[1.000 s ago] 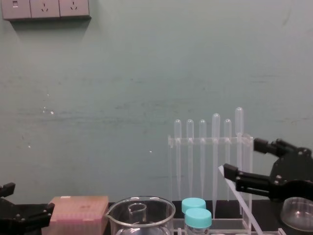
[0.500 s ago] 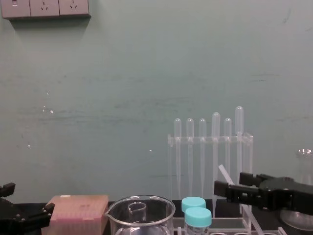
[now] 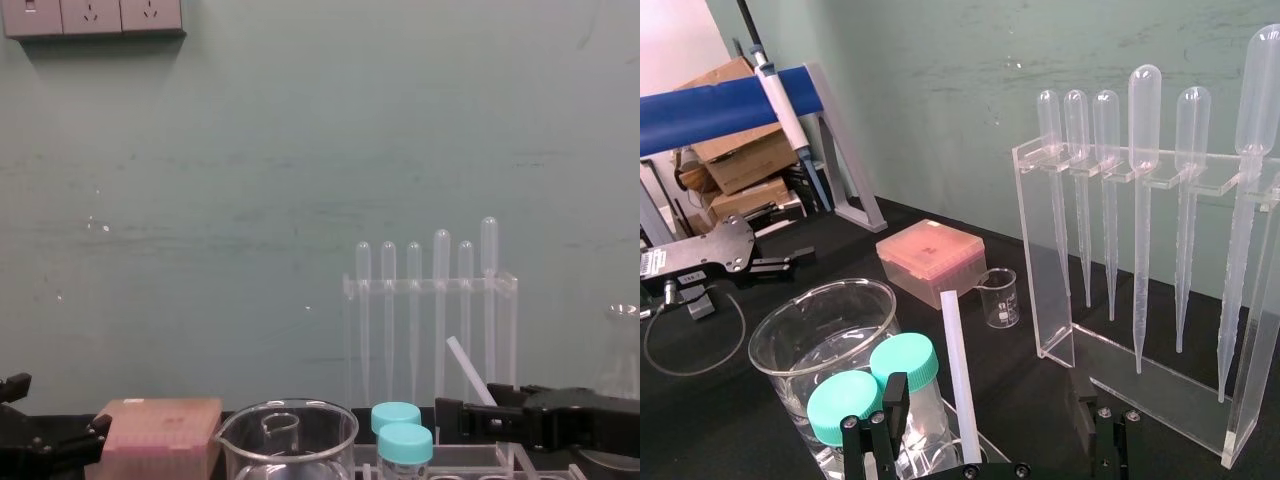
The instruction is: Pick up the stirring rod with one hand, then place it down.
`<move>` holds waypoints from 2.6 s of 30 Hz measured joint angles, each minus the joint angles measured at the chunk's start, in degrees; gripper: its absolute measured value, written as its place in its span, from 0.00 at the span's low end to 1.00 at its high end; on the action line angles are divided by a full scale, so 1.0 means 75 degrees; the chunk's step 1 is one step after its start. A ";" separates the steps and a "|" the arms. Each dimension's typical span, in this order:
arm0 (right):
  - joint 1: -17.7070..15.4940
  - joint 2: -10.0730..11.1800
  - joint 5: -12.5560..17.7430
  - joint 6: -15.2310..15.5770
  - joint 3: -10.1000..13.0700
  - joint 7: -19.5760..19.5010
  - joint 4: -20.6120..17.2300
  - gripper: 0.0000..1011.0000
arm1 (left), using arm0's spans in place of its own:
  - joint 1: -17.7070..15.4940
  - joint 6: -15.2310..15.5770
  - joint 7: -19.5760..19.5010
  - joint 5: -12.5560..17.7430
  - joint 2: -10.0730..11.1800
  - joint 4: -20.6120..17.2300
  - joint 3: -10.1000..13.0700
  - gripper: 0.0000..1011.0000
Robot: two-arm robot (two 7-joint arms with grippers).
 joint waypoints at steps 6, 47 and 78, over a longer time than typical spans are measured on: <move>0.0000 0.0001 0.0000 -0.0036 0.0001 0.0000 0.0000 0.99 | 0.0000 0.0000 0.0000 0.0000 0.0000 0.0000 0.0000 0.99; -0.0012 0.0001 0.0006 -0.0087 0.0002 0.0016 -0.0007 0.07 | 0.0000 0.0000 0.0000 0.0000 0.0000 0.0000 0.0000 0.99; -0.0014 -0.1071 -0.0153 -0.4204 0.1193 0.0600 0.0032 0.07 | 0.0000 0.0000 0.0000 0.0000 0.0000 0.0000 0.0000 0.99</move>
